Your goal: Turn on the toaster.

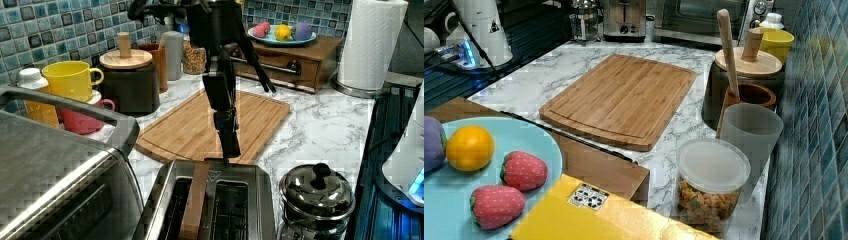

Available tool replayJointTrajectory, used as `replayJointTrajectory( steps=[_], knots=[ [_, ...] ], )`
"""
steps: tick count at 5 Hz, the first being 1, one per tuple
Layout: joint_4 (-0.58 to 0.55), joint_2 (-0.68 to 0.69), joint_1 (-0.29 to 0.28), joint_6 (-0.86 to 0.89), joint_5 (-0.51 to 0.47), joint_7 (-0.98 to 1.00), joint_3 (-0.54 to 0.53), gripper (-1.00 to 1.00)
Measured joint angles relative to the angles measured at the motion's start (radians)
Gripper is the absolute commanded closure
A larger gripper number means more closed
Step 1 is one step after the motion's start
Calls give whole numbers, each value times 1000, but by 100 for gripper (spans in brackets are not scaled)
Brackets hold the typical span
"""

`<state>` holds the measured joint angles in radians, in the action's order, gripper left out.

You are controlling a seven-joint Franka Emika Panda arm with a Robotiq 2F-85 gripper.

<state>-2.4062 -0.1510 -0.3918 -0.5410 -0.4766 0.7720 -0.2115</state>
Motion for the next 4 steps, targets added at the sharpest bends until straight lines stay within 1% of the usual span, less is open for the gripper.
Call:
replayJointTrajectory(
  steps=[2,4],
  knots=[
    [4,1,5,-28,-8,0,2,100],
    [16,38,1,-68,0,-16,-35,100]
  ],
)
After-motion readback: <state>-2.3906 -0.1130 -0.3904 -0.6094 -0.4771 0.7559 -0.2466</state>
